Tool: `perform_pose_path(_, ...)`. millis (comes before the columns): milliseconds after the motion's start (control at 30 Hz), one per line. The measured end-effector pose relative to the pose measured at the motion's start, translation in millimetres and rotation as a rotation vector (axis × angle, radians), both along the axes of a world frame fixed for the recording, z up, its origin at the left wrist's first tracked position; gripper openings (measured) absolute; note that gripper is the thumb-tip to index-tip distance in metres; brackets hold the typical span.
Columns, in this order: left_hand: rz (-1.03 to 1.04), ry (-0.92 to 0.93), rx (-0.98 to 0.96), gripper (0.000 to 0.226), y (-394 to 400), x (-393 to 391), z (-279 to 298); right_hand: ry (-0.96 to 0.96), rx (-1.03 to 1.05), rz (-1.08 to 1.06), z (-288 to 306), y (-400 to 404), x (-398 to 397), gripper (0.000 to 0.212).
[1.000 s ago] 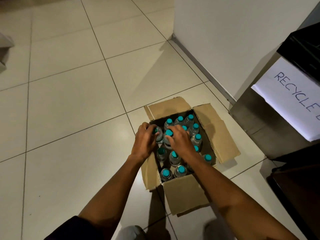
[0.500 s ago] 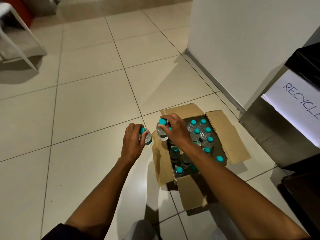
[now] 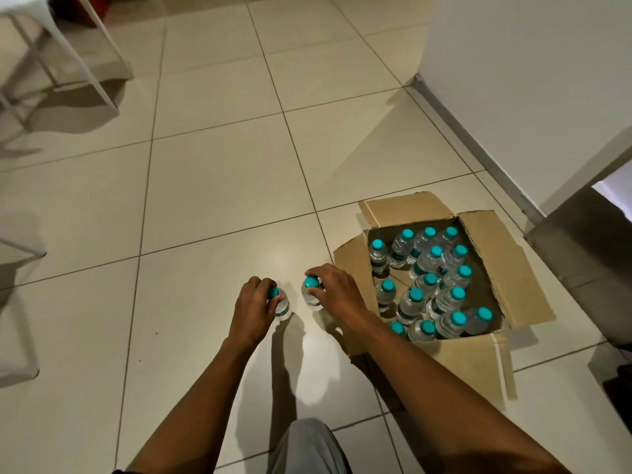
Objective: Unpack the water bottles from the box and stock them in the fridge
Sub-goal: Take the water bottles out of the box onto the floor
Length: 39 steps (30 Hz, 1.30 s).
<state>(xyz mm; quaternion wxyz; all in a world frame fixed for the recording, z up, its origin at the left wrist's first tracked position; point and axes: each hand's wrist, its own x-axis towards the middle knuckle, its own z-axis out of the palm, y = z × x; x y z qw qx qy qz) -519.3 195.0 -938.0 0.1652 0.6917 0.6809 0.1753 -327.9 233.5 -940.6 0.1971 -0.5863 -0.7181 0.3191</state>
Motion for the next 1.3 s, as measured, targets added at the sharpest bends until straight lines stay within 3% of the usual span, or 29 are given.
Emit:
perform_pose_path(433,0.047,0.026,-0.147,0.026,-23,-18,-36,-0.123,-0.08,0.086,-63,-29,-32,0.047)
perform_pose_path(667,0.066,0.045,-0.195,0.029,-23,-14,-41,-0.219,-0.051,0.144,-65,-25,-37,0.057)
perform_pose_path(833,0.08,0.189,-0.27,0.046,-11,-9,-34,-0.176,-0.064,0.121,-60,-25,-29,0.06)
perform_pose_path(933,0.09,0.214,-0.197,0.048,-4,2,-27,-0.142,-0.023,0.061,-49,-25,-17,0.051)
perform_pose_path(1067,0.031,0.111,-0.065,0.039,7,33,-14,-0.139,0.086,-0.057,-30,-24,21,0.04)
perform_pose_path(1300,-0.188,0.026,0.07,0.03,28,120,1,-0.274,0.185,-0.248,-11,-23,114,0.035)
